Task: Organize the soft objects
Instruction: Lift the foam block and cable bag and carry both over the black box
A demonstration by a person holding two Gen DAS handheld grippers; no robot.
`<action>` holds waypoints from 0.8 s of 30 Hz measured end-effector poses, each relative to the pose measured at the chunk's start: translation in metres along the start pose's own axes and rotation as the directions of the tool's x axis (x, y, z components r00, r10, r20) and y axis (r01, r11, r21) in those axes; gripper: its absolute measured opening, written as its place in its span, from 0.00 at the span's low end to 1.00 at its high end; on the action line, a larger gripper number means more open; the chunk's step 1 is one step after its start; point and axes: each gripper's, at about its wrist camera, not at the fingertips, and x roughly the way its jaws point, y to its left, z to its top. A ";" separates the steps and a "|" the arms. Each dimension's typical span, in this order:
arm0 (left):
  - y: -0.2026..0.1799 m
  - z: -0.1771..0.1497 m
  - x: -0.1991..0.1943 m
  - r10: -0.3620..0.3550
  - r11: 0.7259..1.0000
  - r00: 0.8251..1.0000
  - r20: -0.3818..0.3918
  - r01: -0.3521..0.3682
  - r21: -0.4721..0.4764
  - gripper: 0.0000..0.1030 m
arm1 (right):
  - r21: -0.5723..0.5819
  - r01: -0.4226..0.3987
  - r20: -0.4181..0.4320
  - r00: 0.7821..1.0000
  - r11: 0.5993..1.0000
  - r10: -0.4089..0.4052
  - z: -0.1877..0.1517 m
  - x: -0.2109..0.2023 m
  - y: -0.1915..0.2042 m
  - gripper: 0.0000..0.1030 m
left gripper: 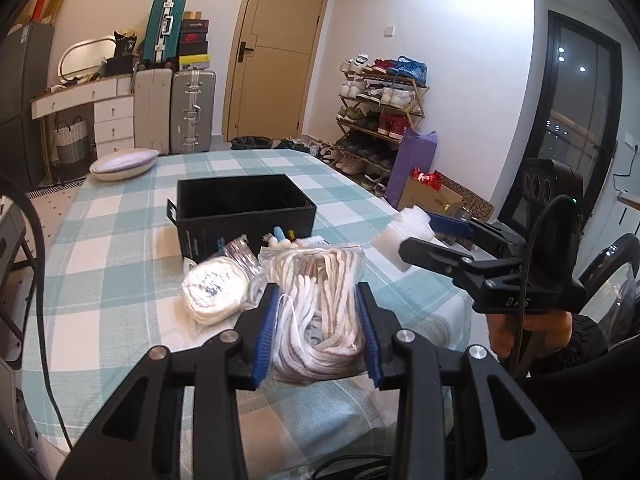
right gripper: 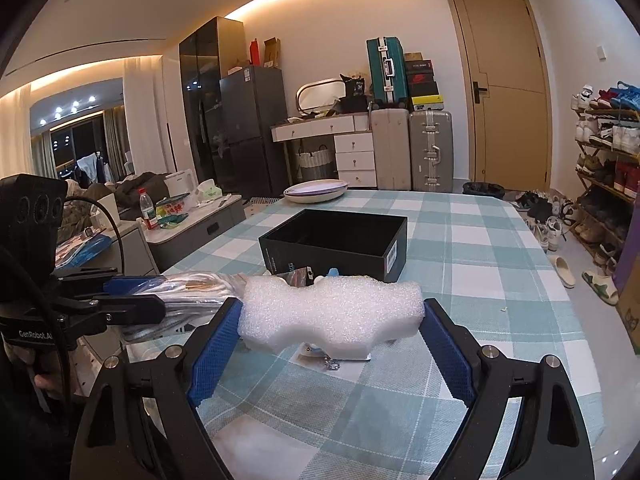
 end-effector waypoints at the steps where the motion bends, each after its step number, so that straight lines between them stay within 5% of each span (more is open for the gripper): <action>1: 0.001 0.002 -0.001 0.010 1.000 1.000 0.006 -0.010 0.002 0.35 | -0.001 0.004 0.002 1.000 1.000 -0.004 0.000 -0.001 0.000 0.87; 16: 0.034 0.038 0.019 0.224 0.973 0.969 0.106 -0.228 0.024 0.35 | -0.006 0.024 -0.018 1.000 1.000 -0.025 0.023 0.019 -0.008 0.87; 24: 0.050 0.053 0.039 0.243 0.969 0.964 0.106 -0.246 0.017 0.35 | -0.021 0.046 -0.031 0.998 0.999 -0.046 0.043 0.043 -0.020 0.87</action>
